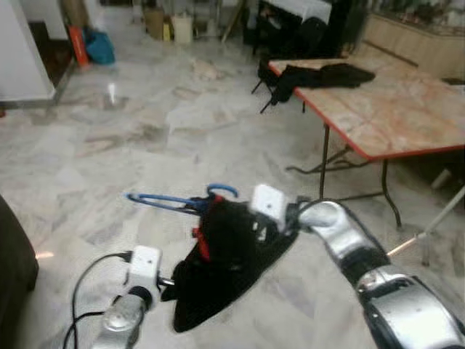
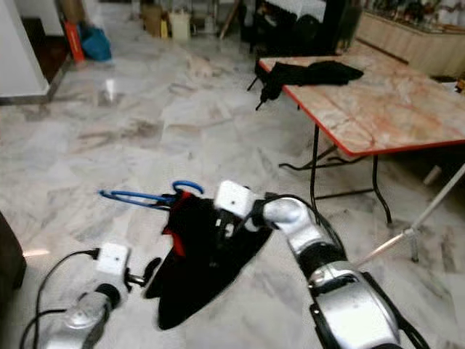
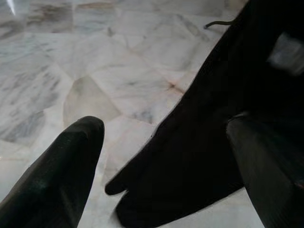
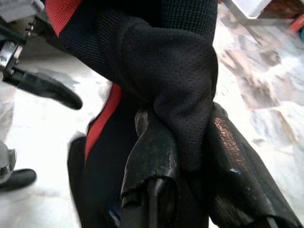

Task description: Hang hanger

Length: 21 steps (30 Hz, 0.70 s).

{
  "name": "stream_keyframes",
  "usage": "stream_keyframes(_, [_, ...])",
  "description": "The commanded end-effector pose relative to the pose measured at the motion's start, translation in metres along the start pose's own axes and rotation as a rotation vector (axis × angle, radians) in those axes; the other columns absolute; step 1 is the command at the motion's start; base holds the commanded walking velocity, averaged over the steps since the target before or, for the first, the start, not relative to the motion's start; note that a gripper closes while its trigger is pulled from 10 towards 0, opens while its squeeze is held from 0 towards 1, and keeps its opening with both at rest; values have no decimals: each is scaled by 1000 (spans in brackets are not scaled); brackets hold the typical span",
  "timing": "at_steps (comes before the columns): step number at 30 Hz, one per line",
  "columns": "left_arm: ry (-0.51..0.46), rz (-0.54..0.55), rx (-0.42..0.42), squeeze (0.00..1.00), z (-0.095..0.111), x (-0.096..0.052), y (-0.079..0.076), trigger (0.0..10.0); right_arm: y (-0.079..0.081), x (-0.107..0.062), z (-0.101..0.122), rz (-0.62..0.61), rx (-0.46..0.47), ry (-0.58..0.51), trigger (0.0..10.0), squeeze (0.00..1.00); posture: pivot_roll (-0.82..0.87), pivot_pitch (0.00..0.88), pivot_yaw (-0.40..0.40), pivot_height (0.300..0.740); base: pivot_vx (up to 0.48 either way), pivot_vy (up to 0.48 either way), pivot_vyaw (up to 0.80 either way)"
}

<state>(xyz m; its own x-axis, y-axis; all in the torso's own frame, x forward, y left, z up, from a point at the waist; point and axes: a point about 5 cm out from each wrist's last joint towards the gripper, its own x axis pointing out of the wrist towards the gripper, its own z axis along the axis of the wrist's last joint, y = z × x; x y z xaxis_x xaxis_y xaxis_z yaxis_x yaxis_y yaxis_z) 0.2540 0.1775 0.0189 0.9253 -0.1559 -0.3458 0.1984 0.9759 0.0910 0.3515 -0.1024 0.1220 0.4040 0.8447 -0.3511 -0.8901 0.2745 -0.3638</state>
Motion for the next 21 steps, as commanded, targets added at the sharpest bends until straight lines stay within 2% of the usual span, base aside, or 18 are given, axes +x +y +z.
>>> stream_keyframes(1, [-5,23,28,0,1,-1,9,10000,-4,5,16,1,-52,-63,10000,0,7,2,-93,740,0,0,0])
stream_keyframes(6, [5,31,32,0,-1,-1,9,10000,-4,4,14,-3,-78,-41,10000,0,11,4,-96,740,0,0,640])
stream_keyframes(13, [-5,45,24,0,-1,-1,8,10000,-1,5,14,37,-54,-60,10000,0,15,1,-102,740,0,0,784])
stream_keyframes(17, [-63,68,14,0,3,-5,11,10000,-1,5,15,41,-39,-69,10000,0,14,0,-103,740,0,0,0])
stream_keyframes(21, [-132,88,-23,0,3,-17,18,10000,-1,3,15,64,-43,-73,10000,0,11,2,-105,740,0,0,0])
